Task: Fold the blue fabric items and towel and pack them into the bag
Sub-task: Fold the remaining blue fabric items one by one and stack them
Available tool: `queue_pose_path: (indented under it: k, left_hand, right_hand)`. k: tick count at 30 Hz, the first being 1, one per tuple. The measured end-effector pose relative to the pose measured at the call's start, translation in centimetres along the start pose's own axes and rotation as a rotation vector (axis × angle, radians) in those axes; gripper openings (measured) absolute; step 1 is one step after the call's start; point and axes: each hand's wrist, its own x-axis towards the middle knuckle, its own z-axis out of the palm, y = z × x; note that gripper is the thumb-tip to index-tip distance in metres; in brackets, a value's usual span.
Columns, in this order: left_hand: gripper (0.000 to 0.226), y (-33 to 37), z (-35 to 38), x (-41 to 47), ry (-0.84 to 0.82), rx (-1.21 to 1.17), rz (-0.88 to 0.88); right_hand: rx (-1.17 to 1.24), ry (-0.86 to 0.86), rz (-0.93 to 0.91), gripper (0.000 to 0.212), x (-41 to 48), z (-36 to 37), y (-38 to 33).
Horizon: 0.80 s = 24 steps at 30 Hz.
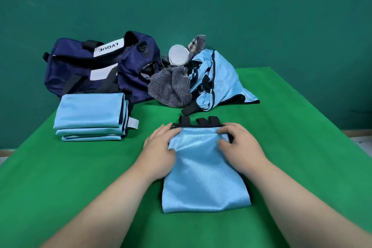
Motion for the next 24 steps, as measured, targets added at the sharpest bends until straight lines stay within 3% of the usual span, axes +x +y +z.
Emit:
queue_pose_path:
  k: [6, 12, 14, 16, 18, 21, 24]
  left_hand:
    - [0.068, 0.8, -0.7, -1.7, -0.034, -0.026, 0.016]
    - [0.061, 1.9, -0.1, -12.2, 0.032, -0.212, 0.031]
    - [0.052, 2.7, 0.0, -14.7, 0.081, -0.231, 0.042]
    - [0.04, 4.0, -0.2, -15.2, 0.062, -0.077, 0.153]
    - [0.049, 5.3, -0.3, -14.8, -0.032, 0.169, 0.271]
    - [0.065, 5.7, 0.4, -14.5, -0.209, 0.509, 0.264]
    - [0.083, 4.6, 0.9, -15.5, -0.289, 0.58, 0.201]
  right_hand:
    - [-0.042, -0.107, 0.015, 0.032, -1.0, -0.8, -0.1]
    - [0.062, -0.222, -0.054, 0.022, -8.6, -2.5, 0.7]
    - [0.144, -0.177, -0.075, 0.018, -10.2, -3.2, 0.3]
    - [0.092, -0.071, -0.126, 0.021, -10.8, -3.5, -0.7]
    - [0.024, -0.052, -0.214, 0.032, -11.1, -3.3, -2.3]
    - [-0.186, -0.242, -0.313, 0.049, -11.7, -1.6, -2.8]
    - [-0.462, -0.386, -0.319, 0.068, -12.3, -1.4, -0.9]
